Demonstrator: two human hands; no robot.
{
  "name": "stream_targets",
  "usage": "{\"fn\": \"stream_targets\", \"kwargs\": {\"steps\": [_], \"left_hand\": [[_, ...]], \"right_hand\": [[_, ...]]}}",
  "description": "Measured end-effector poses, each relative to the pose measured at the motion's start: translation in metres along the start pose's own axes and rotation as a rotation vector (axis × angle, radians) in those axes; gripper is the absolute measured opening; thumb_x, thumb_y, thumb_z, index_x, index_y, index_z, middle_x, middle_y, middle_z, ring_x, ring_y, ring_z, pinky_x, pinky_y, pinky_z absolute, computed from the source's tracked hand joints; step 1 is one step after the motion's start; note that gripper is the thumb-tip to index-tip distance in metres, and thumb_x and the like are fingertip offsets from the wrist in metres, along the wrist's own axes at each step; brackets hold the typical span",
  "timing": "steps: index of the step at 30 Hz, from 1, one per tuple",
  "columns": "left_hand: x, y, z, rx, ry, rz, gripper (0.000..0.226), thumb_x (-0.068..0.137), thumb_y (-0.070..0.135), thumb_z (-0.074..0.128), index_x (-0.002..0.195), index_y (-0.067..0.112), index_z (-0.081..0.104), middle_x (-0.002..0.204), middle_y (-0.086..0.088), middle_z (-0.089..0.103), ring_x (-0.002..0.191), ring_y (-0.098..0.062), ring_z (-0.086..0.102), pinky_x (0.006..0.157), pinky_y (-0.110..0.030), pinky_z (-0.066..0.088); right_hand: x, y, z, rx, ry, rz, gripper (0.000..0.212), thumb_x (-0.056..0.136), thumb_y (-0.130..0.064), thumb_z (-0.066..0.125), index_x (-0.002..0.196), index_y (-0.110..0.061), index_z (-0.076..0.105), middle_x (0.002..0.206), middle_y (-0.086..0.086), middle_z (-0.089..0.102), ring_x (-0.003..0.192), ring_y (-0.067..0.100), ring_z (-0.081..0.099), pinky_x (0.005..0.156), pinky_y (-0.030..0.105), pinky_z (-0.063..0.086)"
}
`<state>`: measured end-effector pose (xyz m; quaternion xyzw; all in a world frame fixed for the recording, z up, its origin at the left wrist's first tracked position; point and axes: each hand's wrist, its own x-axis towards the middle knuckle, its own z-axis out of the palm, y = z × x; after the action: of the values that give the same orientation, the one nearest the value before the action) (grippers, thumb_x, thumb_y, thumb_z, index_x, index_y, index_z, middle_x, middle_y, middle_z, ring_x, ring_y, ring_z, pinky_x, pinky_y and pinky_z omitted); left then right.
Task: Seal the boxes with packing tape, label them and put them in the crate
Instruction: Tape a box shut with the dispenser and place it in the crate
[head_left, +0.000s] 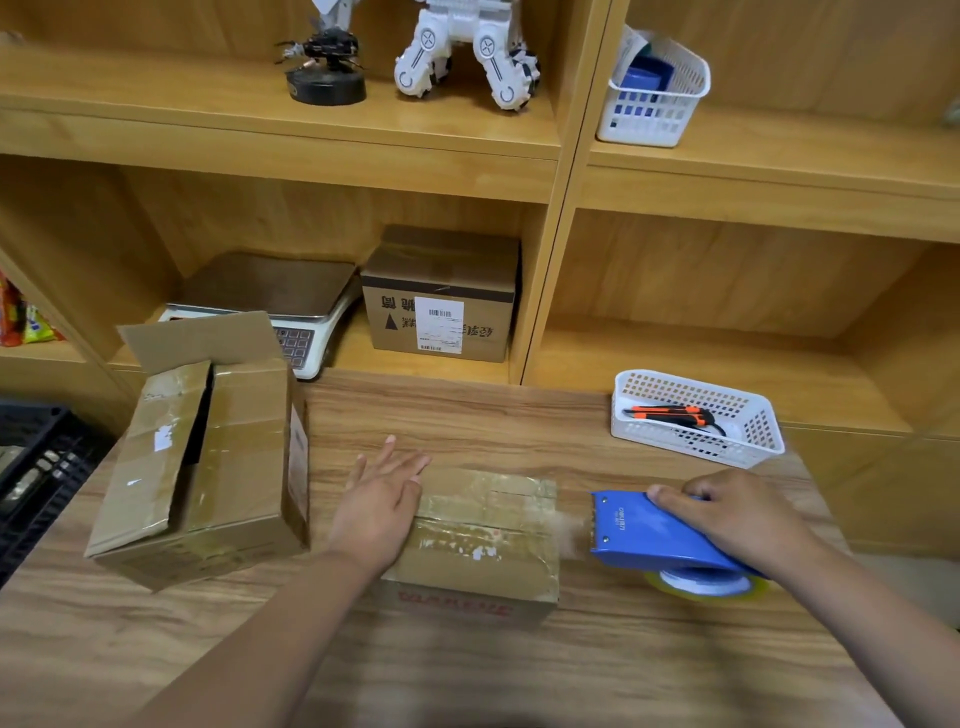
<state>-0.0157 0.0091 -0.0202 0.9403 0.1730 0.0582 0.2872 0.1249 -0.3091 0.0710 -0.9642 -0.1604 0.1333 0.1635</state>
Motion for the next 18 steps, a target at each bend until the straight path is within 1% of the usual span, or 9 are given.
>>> {"fn": "stream_targets", "kwargs": {"steps": [3,4,6,9,12,13,15,16,18], "left_hand": [[0.000,0.002,0.002,0.010,0.014,0.012,0.042,0.101,0.022,0.027,0.139,0.028,0.043,0.146,0.013,0.039,0.135,0.007,0.005,0.118,-0.026,-0.003],[-0.001,0.002,0.003,0.018,0.020,0.015,0.042,0.100,0.025,0.026,0.138,0.028,0.044,0.145,0.013,0.040,0.134,0.008,0.005,0.117,-0.025,-0.004],[-0.002,0.004,0.002,0.033,0.043,0.025,0.050,0.095,0.034,0.019,0.136,0.029,0.047,0.144,0.013,0.042,0.133,0.008,0.005,0.116,-0.023,-0.005],[-0.001,0.008,0.001,0.060,0.064,0.039,0.059,0.089,0.039,0.013,0.135,0.028,0.049,0.143,0.012,0.044,0.133,0.007,0.005,0.115,-0.023,-0.005],[-0.001,0.013,-0.001,0.170,0.023,0.035,0.072,0.085,0.056,0.004,0.139,0.027,0.044,0.146,0.010,0.041,0.135,0.005,0.000,0.116,-0.026,-0.006],[-0.001,0.015,-0.002,0.251,0.000,0.053,0.078,0.082,0.063,0.003,0.141,0.026,0.040,0.148,0.009,0.037,0.138,0.002,-0.001,0.115,-0.028,-0.008],[-0.003,0.026,-0.005,0.397,-0.084,0.135,0.090,0.077,0.079,0.013,0.146,0.023,0.028,0.153,0.006,0.026,0.143,-0.008,-0.007,0.114,-0.034,-0.013],[-0.005,0.034,-0.006,0.424,-0.154,0.189,0.099,0.073,0.085,0.019,0.149,0.022,0.018,0.156,0.006,0.015,0.143,-0.011,-0.013,0.112,-0.036,-0.017],[-0.007,0.055,-0.005,0.430,-0.339,0.279,0.115,0.065,0.087,0.034,0.149,0.020,-0.007,0.154,0.007,-0.013,0.136,-0.013,-0.031,0.105,-0.036,-0.027]], "right_hand": [[0.001,0.013,-0.001,0.019,0.009,0.001,0.060,0.079,-0.064,0.056,0.043,-0.017,0.050,0.042,-0.005,0.047,0.052,0.016,0.053,0.052,0.030,0.030],[0.002,0.017,0.000,0.021,0.006,0.001,0.060,0.079,-0.064,0.056,0.042,-0.017,0.048,0.042,-0.005,0.046,0.051,0.016,0.052,0.052,0.030,0.030],[0.002,0.022,0.003,0.031,-0.005,0.000,0.061,0.078,-0.065,0.055,0.043,-0.016,0.045,0.044,-0.003,0.045,0.051,0.017,0.051,0.052,0.030,0.029],[0.002,0.026,0.008,0.056,-0.013,0.000,0.062,0.078,-0.066,0.055,0.045,-0.016,0.042,0.047,-0.001,0.044,0.049,0.016,0.047,0.052,0.030,0.028],[0.003,0.026,0.008,0.026,-0.005,-0.001,0.061,0.079,-0.067,0.053,0.047,-0.016,0.042,0.048,0.000,0.044,0.048,0.014,0.045,0.052,0.030,0.027],[0.003,0.027,0.007,0.016,-0.007,-0.002,0.061,0.079,-0.067,0.052,0.048,-0.016,0.044,0.048,0.000,0.045,0.048,0.014,0.046,0.052,0.030,0.027],[0.004,0.026,0.007,-0.007,-0.007,-0.007,0.061,0.079,-0.068,0.051,0.047,-0.016,0.046,0.049,0.001,0.048,0.049,0.013,0.048,0.051,0.028,0.028],[0.005,0.027,0.006,-0.012,-0.004,-0.006,0.061,0.078,-0.068,0.052,0.046,-0.016,0.046,0.048,0.001,0.048,0.049,0.013,0.048,0.050,0.028,0.028],[0.007,0.030,0.006,-0.002,0.003,0.001,0.062,0.078,-0.067,0.054,0.045,-0.016,0.043,0.046,0.000,0.045,0.048,0.013,0.046,0.051,0.028,0.028]]}}
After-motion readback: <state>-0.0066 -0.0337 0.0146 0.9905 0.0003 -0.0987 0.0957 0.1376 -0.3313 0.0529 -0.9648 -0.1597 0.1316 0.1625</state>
